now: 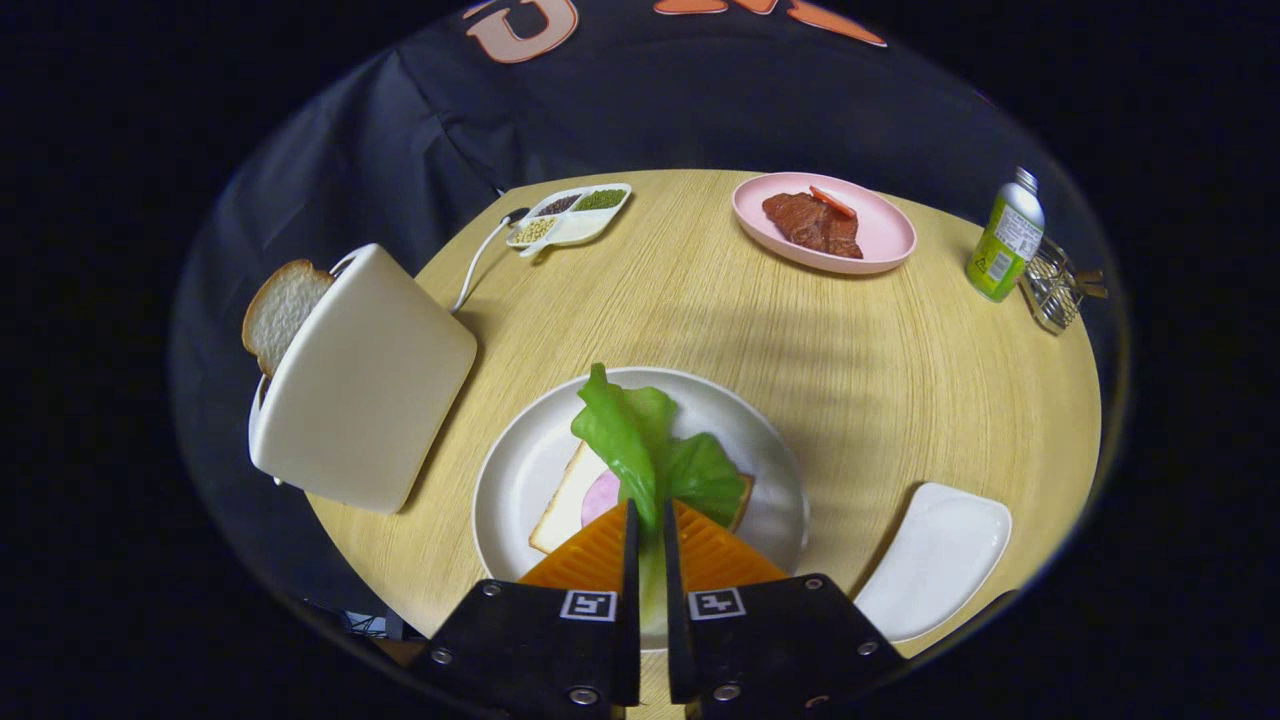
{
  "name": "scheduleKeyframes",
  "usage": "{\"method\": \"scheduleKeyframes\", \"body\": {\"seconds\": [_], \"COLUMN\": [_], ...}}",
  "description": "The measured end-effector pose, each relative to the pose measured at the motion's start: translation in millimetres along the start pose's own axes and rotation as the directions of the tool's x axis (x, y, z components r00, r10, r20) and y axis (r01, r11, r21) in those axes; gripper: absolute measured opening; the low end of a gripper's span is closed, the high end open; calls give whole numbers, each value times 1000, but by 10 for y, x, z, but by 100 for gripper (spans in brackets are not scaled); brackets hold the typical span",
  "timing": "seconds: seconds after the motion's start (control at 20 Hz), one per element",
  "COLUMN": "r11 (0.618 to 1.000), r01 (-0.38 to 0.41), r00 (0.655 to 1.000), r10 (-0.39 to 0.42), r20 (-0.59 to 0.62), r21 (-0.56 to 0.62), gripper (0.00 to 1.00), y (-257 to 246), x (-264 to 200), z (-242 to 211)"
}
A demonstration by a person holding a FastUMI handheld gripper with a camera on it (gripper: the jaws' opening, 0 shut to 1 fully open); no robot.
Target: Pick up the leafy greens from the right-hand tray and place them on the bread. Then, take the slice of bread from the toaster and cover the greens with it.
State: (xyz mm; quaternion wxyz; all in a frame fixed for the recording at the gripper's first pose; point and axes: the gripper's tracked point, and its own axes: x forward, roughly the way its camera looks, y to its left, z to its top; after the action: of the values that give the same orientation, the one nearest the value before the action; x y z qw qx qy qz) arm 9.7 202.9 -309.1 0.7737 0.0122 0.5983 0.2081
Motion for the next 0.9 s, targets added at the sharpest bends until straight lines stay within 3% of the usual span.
{"method": "scheduleKeyframes", "body": {"seconds": [0.1, 0.35, 0.5, 0.9], "r11": [1000, 1000, 1000, 999], "r01": [-7, -1, 5, -21], "r00": [1000, 1000, 1000, 993], "r10": [7, 1, -5, 18], "r20": [-8, 0, 14, 115], "r21": [-9, -25, -22, 25], "gripper": [15, 41, 51, 89], "y": [60, 92, 81, 315], "x": [18, -51, -127, -680], "z": [-18, -20, 0, 391]}}
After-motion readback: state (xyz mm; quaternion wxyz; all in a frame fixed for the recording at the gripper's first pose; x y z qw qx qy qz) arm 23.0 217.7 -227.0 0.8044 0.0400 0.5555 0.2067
